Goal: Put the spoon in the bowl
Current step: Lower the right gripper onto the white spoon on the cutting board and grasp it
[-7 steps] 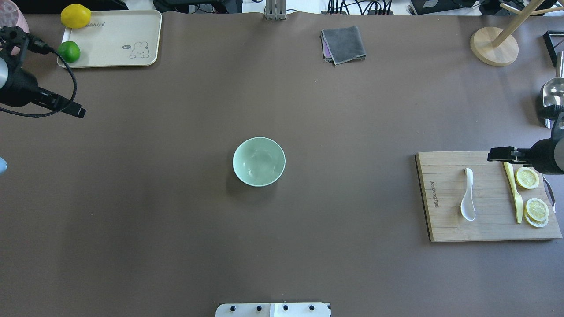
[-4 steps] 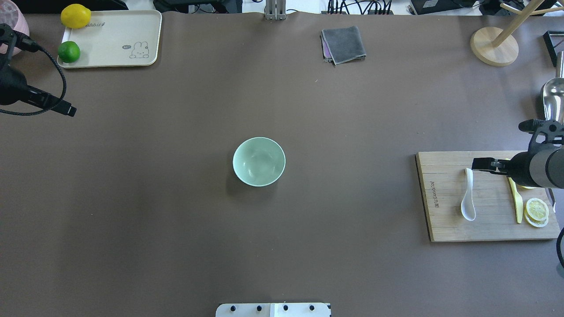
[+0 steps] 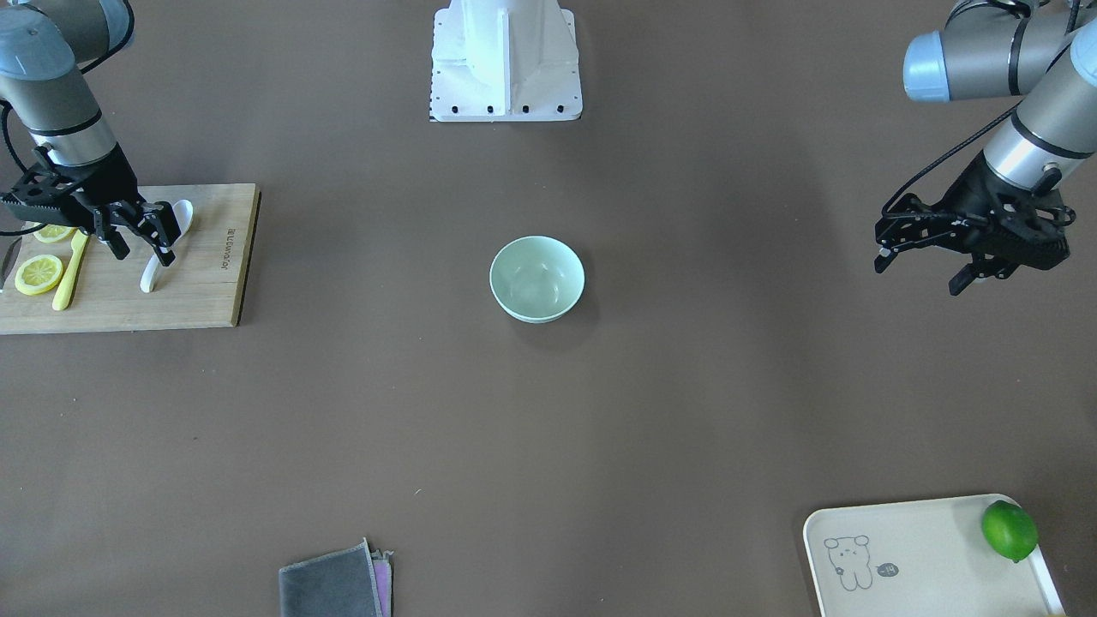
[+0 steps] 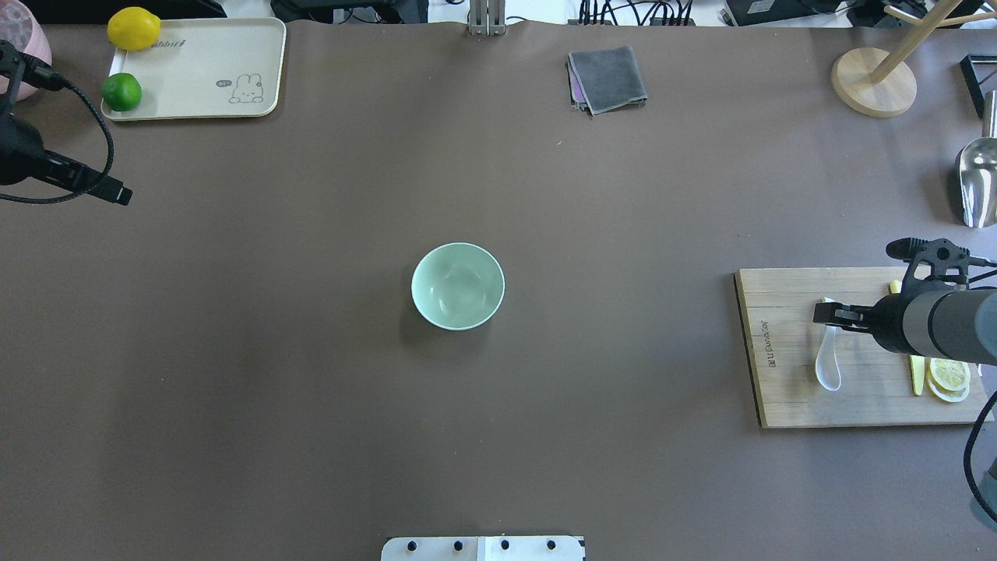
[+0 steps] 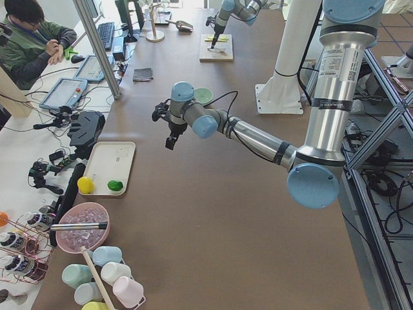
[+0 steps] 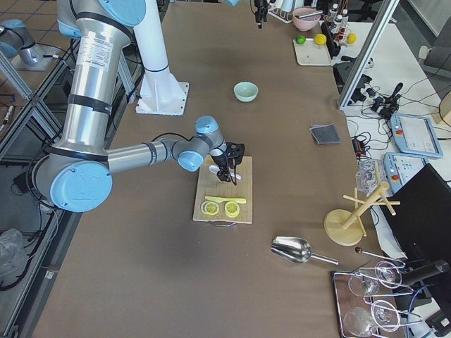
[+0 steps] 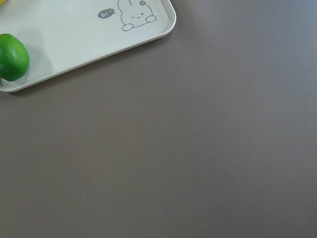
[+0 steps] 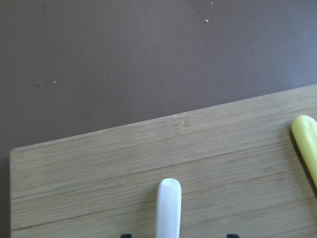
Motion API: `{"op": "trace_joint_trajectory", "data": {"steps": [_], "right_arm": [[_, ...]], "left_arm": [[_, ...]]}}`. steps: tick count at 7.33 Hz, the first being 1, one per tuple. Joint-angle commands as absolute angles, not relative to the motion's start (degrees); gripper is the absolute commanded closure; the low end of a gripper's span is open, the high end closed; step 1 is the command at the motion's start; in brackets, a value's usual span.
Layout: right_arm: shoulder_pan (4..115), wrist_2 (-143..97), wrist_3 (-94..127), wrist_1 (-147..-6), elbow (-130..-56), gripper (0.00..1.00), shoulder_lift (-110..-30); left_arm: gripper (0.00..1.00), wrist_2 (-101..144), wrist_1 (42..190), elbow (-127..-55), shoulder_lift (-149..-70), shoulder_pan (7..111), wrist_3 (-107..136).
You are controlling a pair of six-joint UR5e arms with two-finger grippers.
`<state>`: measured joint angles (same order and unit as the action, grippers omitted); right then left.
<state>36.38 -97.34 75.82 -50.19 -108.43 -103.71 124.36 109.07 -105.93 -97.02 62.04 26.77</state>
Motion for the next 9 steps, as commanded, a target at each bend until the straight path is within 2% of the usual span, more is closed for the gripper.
{"op": "trace_joint_trajectory", "data": {"steps": [1, 3, 4, 6, 7, 9], "right_arm": [[35.25, -96.95, 76.02, -50.19, -108.63, 0.47, -103.80], [34.63, -96.86, 76.73, -50.19, -108.63, 0.93, -103.71], [34.54, -96.51, 76.73, -50.19, -108.63, 1.00, -103.80], [34.45, -96.76, 76.82, -51.32, -112.39, 1.00, -103.19], [34.28, -96.77, 80.12, -54.11, -113.19, 1.00, -100.05], [32.45, -93.46, 91.16, -74.76, -112.85, 1.00, -82.54]], "left_arm": [[0.01, 124.37, 109.07, -106.00, -97.03, 61.96, 26.98], [0.01, 124.37, 109.07, -105.91, -97.12, 61.79, 26.98], [0.01, 124.37, 109.07, -105.91, -97.12, 61.96, 26.98], [0.01, 124.28, 109.16, -105.65, -97.12, 61.79, 26.98], [0.01, 124.28, 109.16, -105.64, -97.12, 61.79, 26.98], [0.01, 124.28, 109.16, -105.56, -97.12, 61.79, 27.07]]}}
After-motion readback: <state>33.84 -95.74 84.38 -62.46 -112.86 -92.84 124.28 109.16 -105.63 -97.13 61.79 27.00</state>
